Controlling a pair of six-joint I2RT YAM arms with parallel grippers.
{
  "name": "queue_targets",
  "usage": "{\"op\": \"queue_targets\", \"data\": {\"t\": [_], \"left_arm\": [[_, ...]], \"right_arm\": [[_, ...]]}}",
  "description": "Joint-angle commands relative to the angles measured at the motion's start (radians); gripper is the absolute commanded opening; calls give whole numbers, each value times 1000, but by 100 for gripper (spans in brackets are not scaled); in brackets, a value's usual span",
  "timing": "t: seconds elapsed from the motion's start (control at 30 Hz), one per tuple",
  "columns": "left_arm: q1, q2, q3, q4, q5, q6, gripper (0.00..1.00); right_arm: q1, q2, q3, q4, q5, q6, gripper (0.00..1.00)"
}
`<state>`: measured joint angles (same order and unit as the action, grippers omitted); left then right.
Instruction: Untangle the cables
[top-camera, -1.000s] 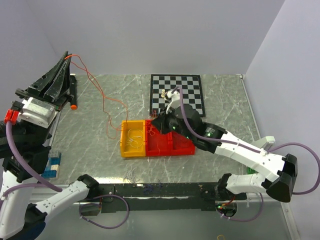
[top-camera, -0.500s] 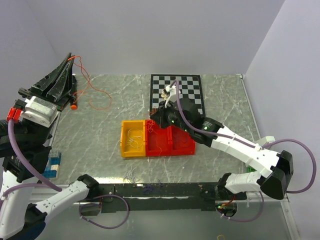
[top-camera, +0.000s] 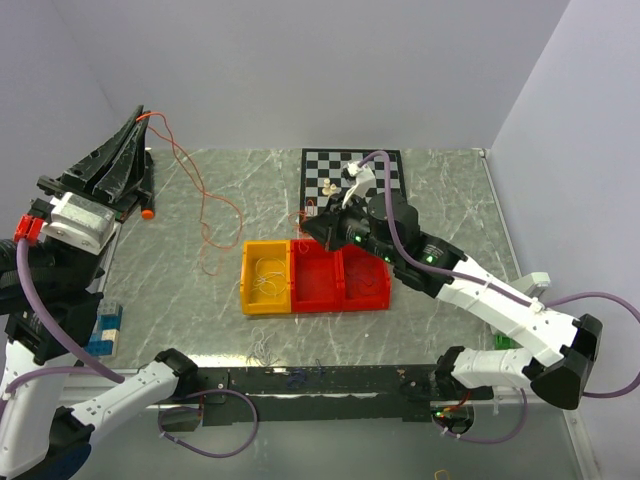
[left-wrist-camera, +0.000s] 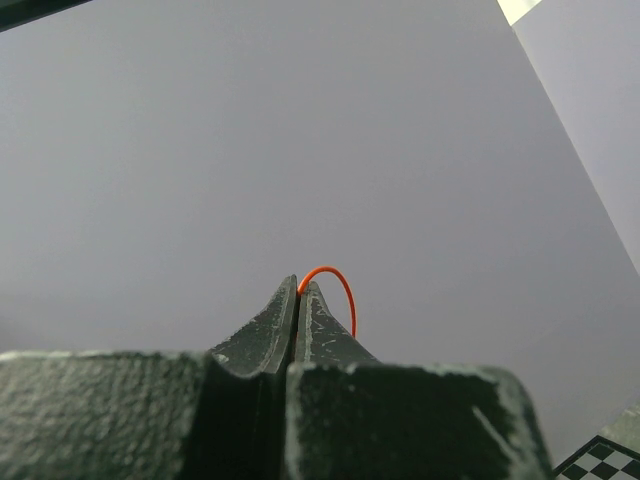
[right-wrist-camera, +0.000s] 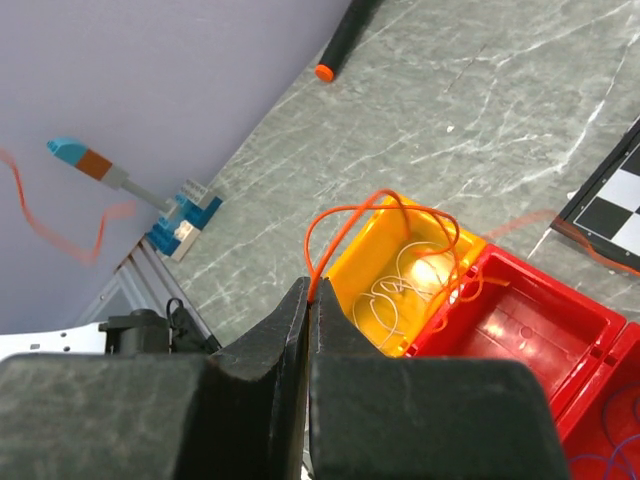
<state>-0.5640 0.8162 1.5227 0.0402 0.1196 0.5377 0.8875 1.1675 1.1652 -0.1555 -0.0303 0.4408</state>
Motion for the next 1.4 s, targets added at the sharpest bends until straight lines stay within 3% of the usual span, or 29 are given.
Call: {"op": "queue_targets", "data": {"t": [0.0, 0.7, 1.07, 1.13, 1.27, 1.37], "left_arm": [[3, 11, 8, 26, 14, -8, 1], [4, -3, 2, 12, 20, -7, 1], [4, 17, -9, 9, 107, -59, 1], [4, 35, -7, 13, 120, -80, 1], [4, 84, -9, 50, 152, -134, 1], [6, 130, -16, 104, 170, -188, 1]], "right_arm": [[-4, -3, 30, 8, -5, -7, 0], [-21, 20, -288, 116, 30, 104, 0], [-19, 217, -343, 85, 52, 203, 0], [-19, 248, -332, 99, 49, 213, 10], [-18, 294, -286, 97, 44, 211, 45], [-27, 272, -256, 59, 69, 197, 58]]}}
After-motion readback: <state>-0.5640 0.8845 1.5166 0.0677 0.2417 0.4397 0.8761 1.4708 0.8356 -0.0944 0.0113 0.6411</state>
